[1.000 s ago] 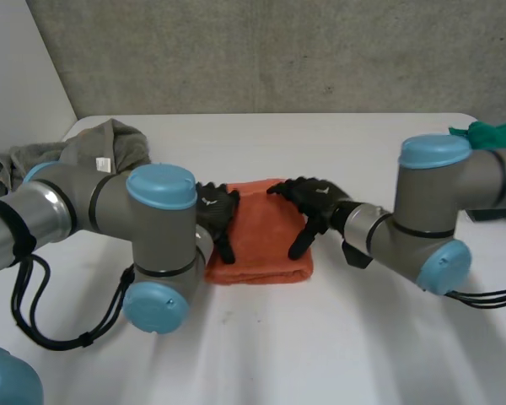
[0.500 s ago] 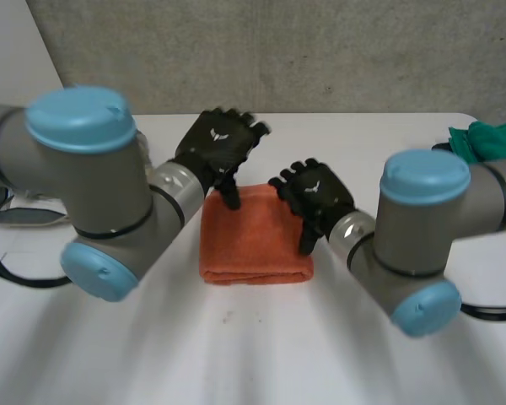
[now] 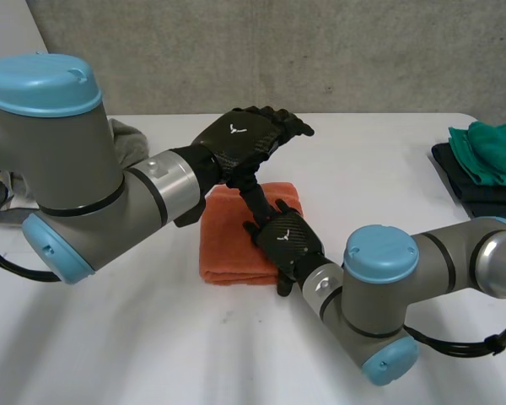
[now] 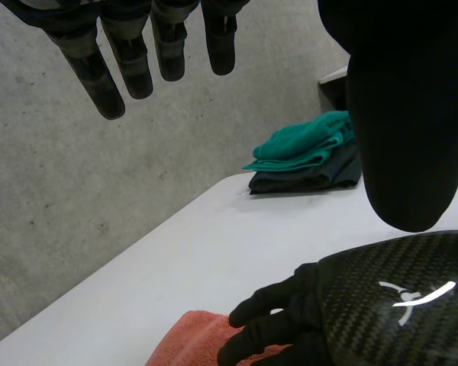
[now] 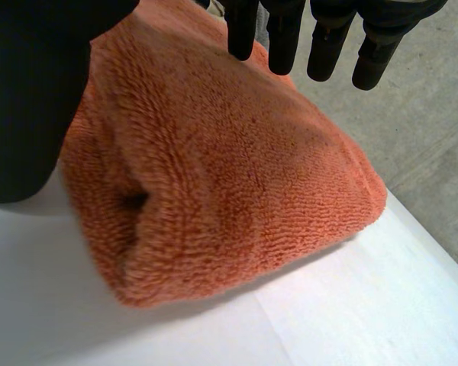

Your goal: Fold the laundry.

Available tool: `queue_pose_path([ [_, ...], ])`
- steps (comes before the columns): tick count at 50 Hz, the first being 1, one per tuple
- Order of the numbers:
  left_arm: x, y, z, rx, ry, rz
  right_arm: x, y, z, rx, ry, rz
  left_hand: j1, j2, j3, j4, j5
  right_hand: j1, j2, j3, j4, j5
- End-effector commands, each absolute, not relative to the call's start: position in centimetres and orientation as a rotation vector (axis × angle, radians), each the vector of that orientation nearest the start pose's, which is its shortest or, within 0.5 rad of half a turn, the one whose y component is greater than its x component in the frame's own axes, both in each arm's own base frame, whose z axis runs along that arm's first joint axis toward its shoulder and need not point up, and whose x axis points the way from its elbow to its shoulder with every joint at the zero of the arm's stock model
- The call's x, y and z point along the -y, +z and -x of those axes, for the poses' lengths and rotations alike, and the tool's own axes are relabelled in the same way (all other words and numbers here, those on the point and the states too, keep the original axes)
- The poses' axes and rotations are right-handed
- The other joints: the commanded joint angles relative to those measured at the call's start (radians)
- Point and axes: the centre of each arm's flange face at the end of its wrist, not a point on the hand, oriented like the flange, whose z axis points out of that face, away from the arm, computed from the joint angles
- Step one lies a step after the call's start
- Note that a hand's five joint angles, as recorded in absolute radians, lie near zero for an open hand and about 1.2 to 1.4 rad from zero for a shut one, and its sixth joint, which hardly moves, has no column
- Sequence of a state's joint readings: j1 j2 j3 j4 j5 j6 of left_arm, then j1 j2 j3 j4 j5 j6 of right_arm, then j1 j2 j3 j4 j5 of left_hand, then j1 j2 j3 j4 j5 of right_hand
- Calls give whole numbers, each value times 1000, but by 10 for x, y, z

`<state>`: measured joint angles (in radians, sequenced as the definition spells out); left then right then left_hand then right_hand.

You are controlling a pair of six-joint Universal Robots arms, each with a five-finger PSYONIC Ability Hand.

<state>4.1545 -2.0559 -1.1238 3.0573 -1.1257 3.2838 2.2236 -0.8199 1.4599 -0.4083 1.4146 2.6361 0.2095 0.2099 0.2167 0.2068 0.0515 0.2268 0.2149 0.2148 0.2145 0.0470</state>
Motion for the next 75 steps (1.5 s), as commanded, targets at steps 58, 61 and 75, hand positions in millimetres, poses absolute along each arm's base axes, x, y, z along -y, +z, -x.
queue_pose_path([
  [58, 255, 308, 339, 1619, 1755, 933, 543, 265, -84, -1307, -2801, 545, 74, 74, 67, 77, 58, 1169, 1181, 1181, 1182, 1175],
  [61, 255, 303, 341, 1628, 1739, 938, 556, 213, -54, -1423, -2692, 637, 77, 77, 70, 80, 61, 1169, 1181, 1181, 1182, 1175],
  [75, 254, 277, 344, 1690, 1670, 955, 537, 103, 49, -1755, -2522, 633, 89, 89, 82, 92, 73, 1169, 1181, 1181, 1182, 1175],
])
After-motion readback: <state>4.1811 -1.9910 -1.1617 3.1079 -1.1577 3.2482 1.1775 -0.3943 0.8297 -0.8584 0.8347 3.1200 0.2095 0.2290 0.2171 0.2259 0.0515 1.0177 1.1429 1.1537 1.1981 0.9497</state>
